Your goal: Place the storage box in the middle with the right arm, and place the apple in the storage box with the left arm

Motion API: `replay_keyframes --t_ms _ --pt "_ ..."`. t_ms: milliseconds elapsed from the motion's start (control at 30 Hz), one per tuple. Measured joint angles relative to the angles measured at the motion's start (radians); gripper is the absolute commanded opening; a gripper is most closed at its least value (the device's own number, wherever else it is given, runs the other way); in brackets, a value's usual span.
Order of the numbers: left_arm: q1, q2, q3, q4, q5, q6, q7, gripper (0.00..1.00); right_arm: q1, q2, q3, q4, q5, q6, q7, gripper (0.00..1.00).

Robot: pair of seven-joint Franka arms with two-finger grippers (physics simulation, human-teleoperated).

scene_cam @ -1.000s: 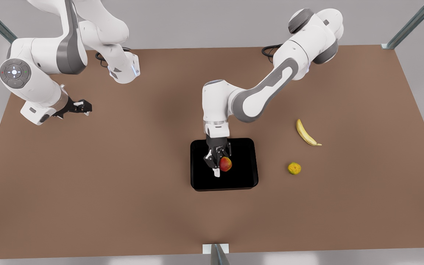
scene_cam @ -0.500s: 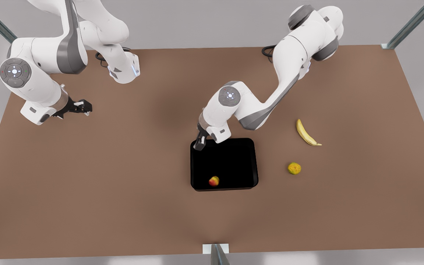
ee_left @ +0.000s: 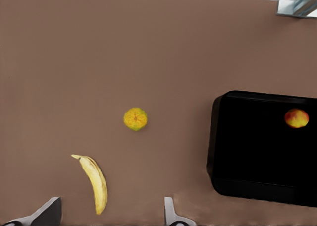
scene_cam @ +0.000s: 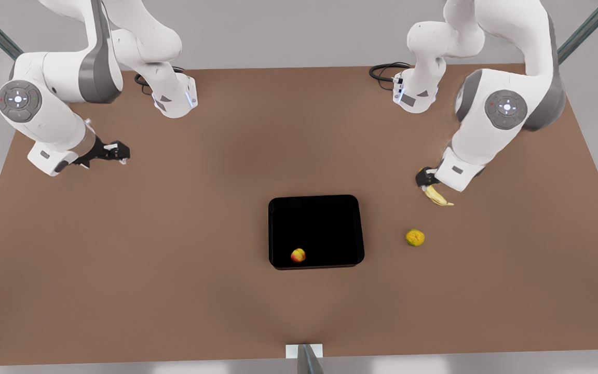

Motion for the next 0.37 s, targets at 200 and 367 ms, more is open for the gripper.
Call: replay_keyframes --t_ms 200,367 --pt "0.016 0.145 0.036 0.310 -0.065 -0.232 0.217 1.00 0.021 -0.003 0.037 0.057 0.011 -0.064 0.108 1.00" --pt "0.011 0.138 0.016 0.295 -0.073 -0.224 0.214 1.00 -0.013 0.002 0.085 0.070 0.047 -0.057 0.167 1.00"
